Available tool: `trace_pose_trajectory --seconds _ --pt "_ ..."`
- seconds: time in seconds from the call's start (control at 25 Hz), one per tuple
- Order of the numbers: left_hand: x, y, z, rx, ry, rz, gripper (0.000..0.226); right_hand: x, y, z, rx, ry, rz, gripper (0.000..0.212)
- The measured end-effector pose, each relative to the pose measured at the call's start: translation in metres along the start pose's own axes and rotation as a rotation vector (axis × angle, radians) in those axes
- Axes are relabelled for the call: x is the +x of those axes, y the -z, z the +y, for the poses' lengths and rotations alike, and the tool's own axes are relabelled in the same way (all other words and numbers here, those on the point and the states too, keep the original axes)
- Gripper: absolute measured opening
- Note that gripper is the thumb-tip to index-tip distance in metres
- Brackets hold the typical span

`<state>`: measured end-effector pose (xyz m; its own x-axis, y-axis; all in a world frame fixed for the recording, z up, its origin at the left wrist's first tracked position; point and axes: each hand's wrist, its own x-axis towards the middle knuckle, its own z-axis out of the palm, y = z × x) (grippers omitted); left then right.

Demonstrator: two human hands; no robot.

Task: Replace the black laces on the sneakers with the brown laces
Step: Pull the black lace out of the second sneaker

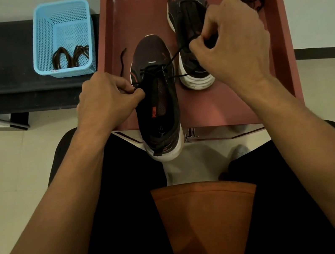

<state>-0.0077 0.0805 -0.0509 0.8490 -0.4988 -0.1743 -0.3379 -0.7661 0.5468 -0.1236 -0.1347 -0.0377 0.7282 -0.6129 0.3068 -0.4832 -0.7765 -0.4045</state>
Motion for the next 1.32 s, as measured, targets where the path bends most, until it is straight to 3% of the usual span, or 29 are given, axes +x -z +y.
trace_pose_trajectory --seconds 0.2,0.28,0.4,0.48,0.56,0.68,1.0,1.2,1.32 --pt "-0.002 -0.001 0.000 0.024 0.006 -0.013 0.027 -0.007 -0.002 -0.004 -0.090 0.061 -0.090 0.021" --pt "-0.003 -0.003 0.000 0.031 -0.011 -0.012 0.020 -0.008 0.001 -0.007 -0.119 0.094 -0.091 0.032" --pt "0.000 -0.005 0.003 -0.021 -0.158 0.075 0.019 -0.015 0.002 -0.021 -0.029 0.219 -0.095 0.026" --pt "0.004 -0.008 0.007 0.009 -0.282 0.087 0.019 -0.024 -0.002 -0.032 0.075 0.260 -0.249 0.021" --pt "0.010 -0.013 0.011 0.105 -0.316 0.060 0.023 -0.031 -0.011 -0.037 0.044 0.256 -0.395 0.034" --pt "0.013 -0.019 0.015 0.211 -0.288 0.044 0.027 -0.035 -0.026 -0.034 -0.082 0.288 -0.419 0.052" --pt "0.017 -0.024 0.021 0.232 -0.270 0.086 0.020 -0.031 -0.030 -0.034 0.125 0.110 -0.396 0.029" --pt "0.021 -0.017 0.012 0.086 -0.189 0.078 0.009 -0.032 -0.035 -0.033 0.184 0.015 -0.387 0.026" --pt "0.025 -0.002 0.002 -0.062 -0.033 0.190 0.013 -0.030 -0.034 -0.031 0.207 -0.008 -0.401 0.024"
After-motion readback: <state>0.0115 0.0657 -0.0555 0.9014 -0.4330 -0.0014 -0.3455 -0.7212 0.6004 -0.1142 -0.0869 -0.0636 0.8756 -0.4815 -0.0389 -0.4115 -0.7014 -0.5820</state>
